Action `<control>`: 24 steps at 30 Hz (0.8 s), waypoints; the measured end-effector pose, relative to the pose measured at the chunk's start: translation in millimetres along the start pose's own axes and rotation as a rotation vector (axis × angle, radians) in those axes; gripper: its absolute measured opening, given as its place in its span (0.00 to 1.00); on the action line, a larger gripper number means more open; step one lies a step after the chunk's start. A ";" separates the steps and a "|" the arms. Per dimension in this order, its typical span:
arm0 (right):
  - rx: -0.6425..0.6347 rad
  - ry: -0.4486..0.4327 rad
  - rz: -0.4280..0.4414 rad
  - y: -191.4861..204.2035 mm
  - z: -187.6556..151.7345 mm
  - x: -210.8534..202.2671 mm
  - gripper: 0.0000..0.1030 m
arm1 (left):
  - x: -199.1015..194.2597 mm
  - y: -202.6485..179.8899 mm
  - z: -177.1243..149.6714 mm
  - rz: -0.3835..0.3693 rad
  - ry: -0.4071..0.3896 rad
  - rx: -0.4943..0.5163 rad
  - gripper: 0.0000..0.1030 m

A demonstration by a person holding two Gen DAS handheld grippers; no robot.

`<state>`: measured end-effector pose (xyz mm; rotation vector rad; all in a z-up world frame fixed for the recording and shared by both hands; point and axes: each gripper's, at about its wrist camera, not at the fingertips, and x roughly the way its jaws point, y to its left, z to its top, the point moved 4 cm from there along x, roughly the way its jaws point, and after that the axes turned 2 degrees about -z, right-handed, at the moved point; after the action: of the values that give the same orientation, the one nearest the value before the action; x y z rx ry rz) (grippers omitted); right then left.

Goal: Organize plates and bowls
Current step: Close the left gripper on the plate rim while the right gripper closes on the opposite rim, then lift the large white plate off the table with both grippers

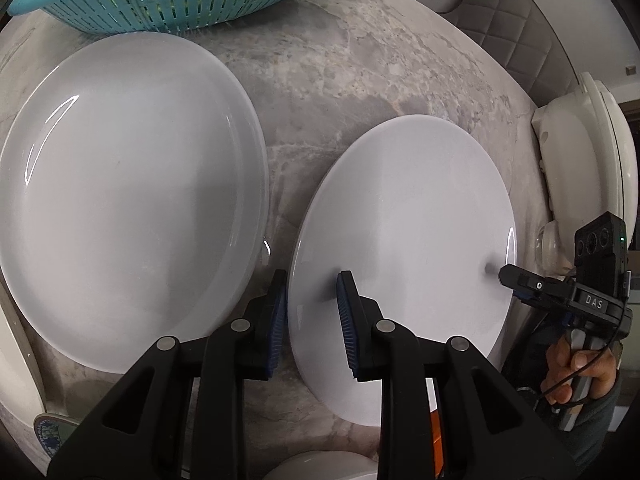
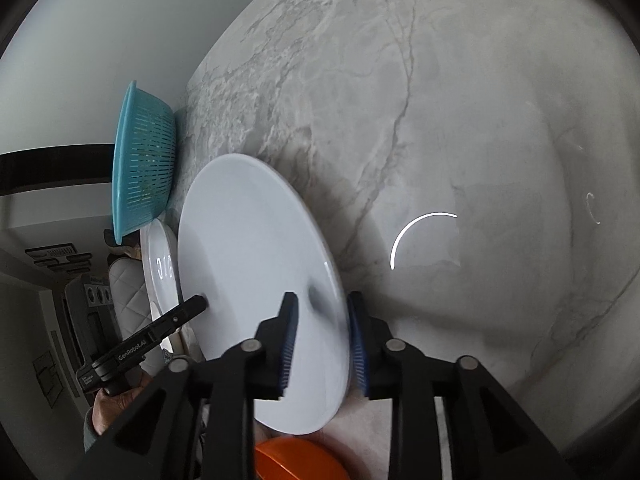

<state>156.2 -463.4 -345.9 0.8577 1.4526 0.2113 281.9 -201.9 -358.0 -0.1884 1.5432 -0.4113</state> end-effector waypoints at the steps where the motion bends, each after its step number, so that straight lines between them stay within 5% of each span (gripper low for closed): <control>1: -0.006 0.004 0.001 2.3 -1.7 0.5 0.40 | 0.1 -1.1 0.1 0.007 -0.002 0.007 0.22; 3: -0.051 -0.002 -0.035 7.9 -3.6 1.0 0.38 | -0.2 -1.8 -0.9 0.016 -0.002 0.023 0.23; 6: -0.065 -0.008 -0.103 5.4 -0.9 0.1 0.19 | -0.2 -3.4 -1.2 0.023 -0.001 0.043 0.23; 24: -0.102 -0.057 -0.136 5.3 -1.9 -1.2 0.19 | -5.4 -9.0 -2.3 0.051 -0.050 0.100 0.22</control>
<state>156.2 -459.7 -341.4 0.6741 1.4284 0.1563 278.4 -207.8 -349.6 -0.0804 1.4712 -0.4395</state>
